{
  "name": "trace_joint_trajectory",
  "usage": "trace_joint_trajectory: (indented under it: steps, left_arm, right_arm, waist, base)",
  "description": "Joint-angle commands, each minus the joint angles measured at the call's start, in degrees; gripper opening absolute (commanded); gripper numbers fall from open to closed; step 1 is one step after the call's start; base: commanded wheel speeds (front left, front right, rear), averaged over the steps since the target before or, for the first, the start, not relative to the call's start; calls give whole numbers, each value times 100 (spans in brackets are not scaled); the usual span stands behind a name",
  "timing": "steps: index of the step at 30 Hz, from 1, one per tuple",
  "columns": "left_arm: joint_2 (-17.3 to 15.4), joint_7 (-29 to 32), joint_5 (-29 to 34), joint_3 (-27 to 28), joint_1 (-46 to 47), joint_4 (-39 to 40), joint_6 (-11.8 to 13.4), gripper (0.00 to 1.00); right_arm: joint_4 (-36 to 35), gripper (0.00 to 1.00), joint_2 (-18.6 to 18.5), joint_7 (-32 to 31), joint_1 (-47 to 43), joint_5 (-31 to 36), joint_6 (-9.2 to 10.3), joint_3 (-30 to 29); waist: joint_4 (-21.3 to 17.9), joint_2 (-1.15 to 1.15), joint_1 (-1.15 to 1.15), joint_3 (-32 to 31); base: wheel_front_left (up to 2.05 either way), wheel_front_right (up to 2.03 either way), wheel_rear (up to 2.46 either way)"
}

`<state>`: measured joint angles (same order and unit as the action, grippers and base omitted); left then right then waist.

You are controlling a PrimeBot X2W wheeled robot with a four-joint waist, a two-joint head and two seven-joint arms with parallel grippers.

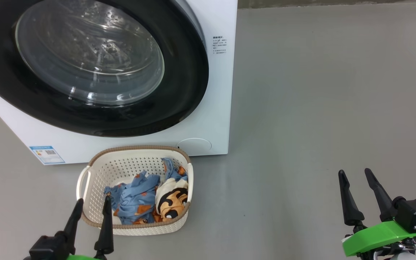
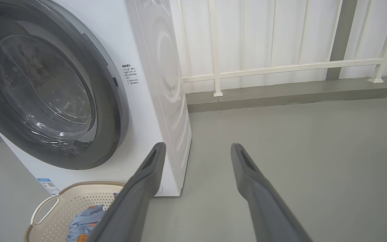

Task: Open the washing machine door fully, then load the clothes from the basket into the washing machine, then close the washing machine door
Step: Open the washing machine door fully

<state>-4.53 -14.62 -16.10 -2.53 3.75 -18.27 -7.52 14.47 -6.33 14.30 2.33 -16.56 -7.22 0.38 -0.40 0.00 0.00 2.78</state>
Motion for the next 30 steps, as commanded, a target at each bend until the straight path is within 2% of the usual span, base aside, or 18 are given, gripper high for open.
trace_joint_trajectory:
  steps: [1,7,8,9,11,16,20,22,30]
  left_arm:
    - [-120,-38,-57,169,169,124,3,100]
    - [-99,-38,-64,140,151,139,3,100]
    - [-88,-38,-63,136,144,148,3,100]
    - [-73,-38,-64,132,135,161,3,100]
    - [-42,-38,-68,118,104,181,3,100]
    - [41,-38,-96,58,60,209,3,100]
    - [91,-38,-130,-42,112,231,3,100]
    - [111,-38,-157,-104,163,230,3,100]
    - [157,-38,-285,-341,419,209,3,100]
  right_arm:
    - [-155,100,-50,70,166,50,-26,119]
    - [-143,100,-33,70,190,-35,-26,142]
    - [-130,91,-27,70,210,-104,-26,170]
    - [-122,45,-25,70,243,-183,-26,196]
    - [-107,0,-31,70,333,-367,-26,260]
    - [-143,0,5,70,743,-1284,-26,289]
    - [-237,0,-151,70,1238,-2055,-26,502]
    - [-272,0,-184,70,1510,-2675,-26,588]
    - [-103,0,-754,70,2594,-4917,-26,1039]
  waist:
    - [2,0,0,-3]
    - [37,0,0,10]
    - [50,0,0,15]
    - [65,0,0,22]
    - [98,0,0,30]
    - [228,0,0,110]
    - [380,0,0,248]
    - [475,0,0,331]
    - [917,0,0,659]
  base:
    - [0,0,0]
    - [0,0,0]
    - [0,0,0]
    - [0,0,0]
    - [0,0,0]
    - [0,0,0]
    - [0,0,0]
    - [0,0,0]
    - [0,0,0]
